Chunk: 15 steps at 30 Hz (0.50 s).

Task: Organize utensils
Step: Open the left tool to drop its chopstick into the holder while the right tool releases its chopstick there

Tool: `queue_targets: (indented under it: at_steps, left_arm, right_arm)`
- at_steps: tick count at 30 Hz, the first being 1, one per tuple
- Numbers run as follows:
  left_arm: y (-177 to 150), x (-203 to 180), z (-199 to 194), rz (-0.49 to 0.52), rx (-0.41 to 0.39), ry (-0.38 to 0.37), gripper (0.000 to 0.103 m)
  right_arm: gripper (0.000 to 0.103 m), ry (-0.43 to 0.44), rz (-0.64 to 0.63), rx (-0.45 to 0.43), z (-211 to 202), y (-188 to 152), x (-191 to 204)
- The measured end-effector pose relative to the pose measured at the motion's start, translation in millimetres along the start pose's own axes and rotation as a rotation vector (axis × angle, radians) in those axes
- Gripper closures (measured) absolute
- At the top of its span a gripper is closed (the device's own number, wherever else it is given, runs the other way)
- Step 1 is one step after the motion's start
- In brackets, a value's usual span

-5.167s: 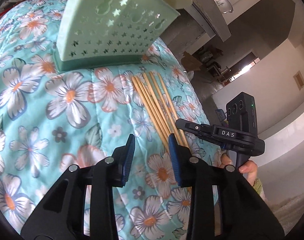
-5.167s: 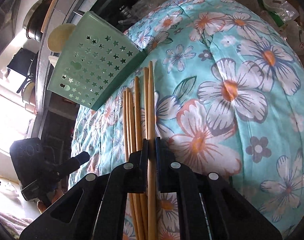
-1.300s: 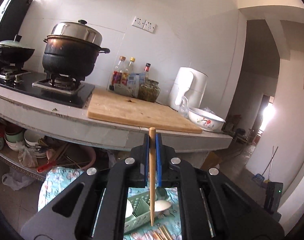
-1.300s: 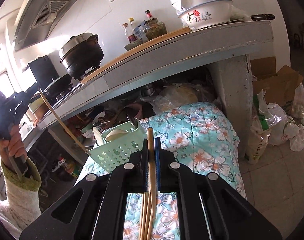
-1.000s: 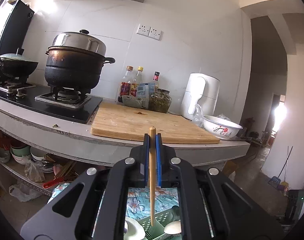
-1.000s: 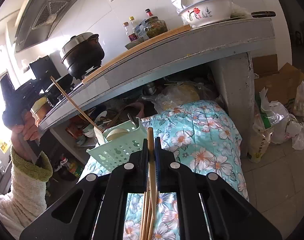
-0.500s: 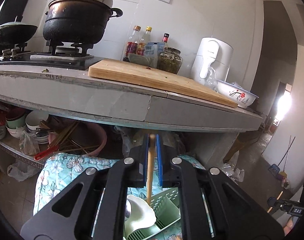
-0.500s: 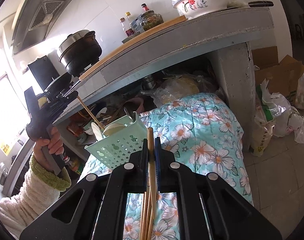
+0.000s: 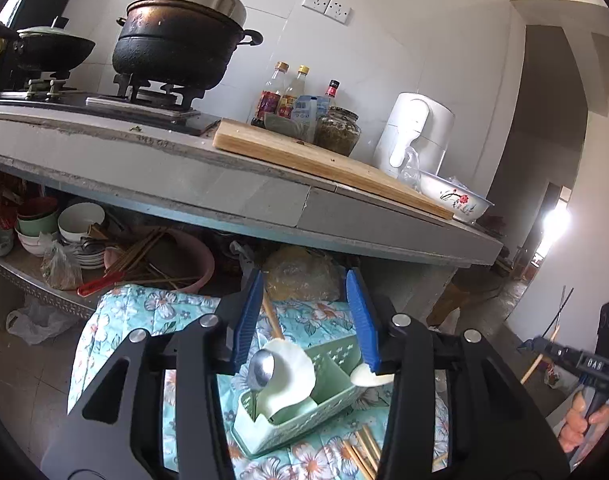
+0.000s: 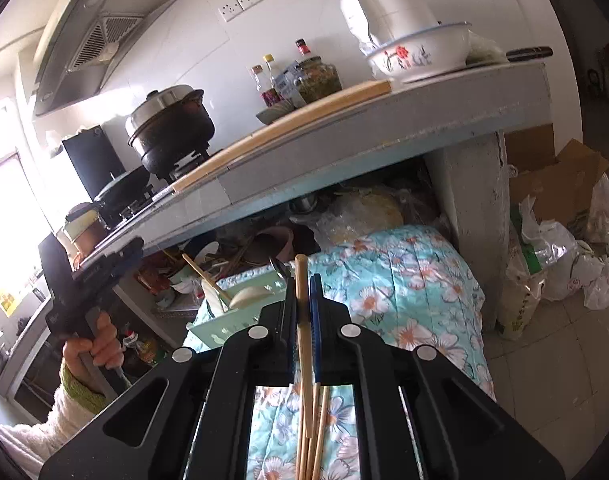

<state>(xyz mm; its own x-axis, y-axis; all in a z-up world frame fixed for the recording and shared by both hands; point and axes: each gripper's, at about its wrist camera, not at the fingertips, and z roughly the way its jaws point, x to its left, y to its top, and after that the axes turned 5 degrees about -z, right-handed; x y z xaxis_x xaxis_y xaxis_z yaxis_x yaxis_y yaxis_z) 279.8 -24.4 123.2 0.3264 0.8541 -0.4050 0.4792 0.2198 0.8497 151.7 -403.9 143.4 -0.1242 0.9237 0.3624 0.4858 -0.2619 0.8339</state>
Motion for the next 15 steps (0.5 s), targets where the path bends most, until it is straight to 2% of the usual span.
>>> queue_targets:
  at_steps: [8, 11, 15]
  left_arm:
    - [-45, 33, -42, -0.045, 0.021, 0.024, 0.048]
    - [-68, 48, -51, -0.076, 0.059, 0.034, 0.046]
    - [-99, 64, -49, -0.114, 0.135, 0.036, 0.046]
  right_arm:
    - [0.097, 0.072, -0.075, -0.213, -16, 76, 43]
    - [0.097, 0.099, -0.085, -0.23, 0, 95, 62]
    - [0.097, 0.081, -0.144, -0.211, 38, 105, 91]
